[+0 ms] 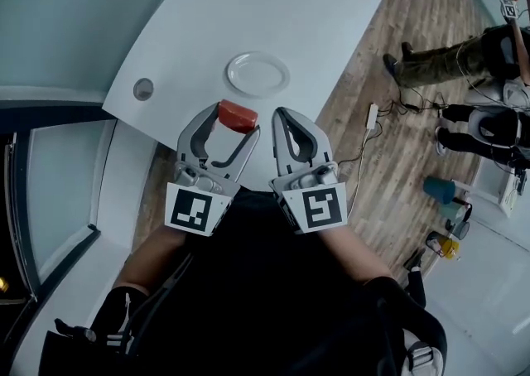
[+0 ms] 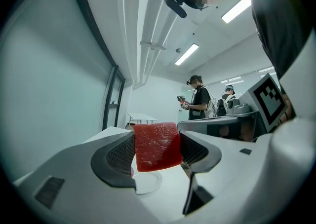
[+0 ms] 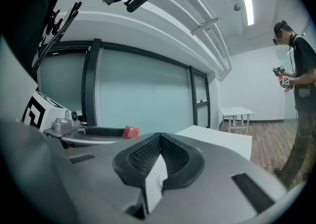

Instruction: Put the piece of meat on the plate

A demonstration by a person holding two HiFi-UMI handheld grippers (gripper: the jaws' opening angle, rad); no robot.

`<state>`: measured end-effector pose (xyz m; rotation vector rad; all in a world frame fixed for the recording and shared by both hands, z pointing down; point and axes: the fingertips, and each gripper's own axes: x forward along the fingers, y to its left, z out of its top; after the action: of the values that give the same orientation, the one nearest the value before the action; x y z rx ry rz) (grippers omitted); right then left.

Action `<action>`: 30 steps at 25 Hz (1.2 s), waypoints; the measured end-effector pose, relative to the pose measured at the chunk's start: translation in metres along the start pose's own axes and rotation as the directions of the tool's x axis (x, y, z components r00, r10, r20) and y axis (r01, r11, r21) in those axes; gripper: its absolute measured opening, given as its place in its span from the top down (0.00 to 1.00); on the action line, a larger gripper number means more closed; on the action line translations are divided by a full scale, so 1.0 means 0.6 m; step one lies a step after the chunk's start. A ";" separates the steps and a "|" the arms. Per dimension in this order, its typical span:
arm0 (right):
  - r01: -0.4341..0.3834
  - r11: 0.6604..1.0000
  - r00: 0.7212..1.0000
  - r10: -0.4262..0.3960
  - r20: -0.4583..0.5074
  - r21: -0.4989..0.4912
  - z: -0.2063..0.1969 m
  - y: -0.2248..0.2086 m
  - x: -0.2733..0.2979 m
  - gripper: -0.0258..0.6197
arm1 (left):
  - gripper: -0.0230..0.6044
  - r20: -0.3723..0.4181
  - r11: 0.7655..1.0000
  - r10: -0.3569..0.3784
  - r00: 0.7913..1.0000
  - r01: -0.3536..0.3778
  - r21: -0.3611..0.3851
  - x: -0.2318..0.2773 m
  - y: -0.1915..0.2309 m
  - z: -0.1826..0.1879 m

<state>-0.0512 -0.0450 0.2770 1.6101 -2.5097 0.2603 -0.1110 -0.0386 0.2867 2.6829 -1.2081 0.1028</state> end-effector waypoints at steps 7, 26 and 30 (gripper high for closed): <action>0.012 1.000 0.998 -0.011 -0.059 0.025 -0.039 -0.043 0.027 0.96 | 0.51 -0.052 1.000 -0.005 0.999 0.005 -0.002 0.040 0.010 -0.032; -0.007 0.992 0.970 0.037 -0.238 0.126 -0.185 -0.104 0.110 0.96 | 0.51 -0.289 1.000 0.014 0.957 -0.012 0.006 0.164 0.070 -0.200; 0.000 0.987 0.970 0.040 -0.239 0.162 -0.201 -0.137 0.144 0.96 | 0.51 -0.339 1.000 0.011 0.941 -0.008 0.012 0.205 0.087 -0.237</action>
<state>-0.0083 -0.1280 0.4185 1.5035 -2.3713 0.6369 -0.0660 -0.1333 0.4511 2.5272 -1.1109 0.5509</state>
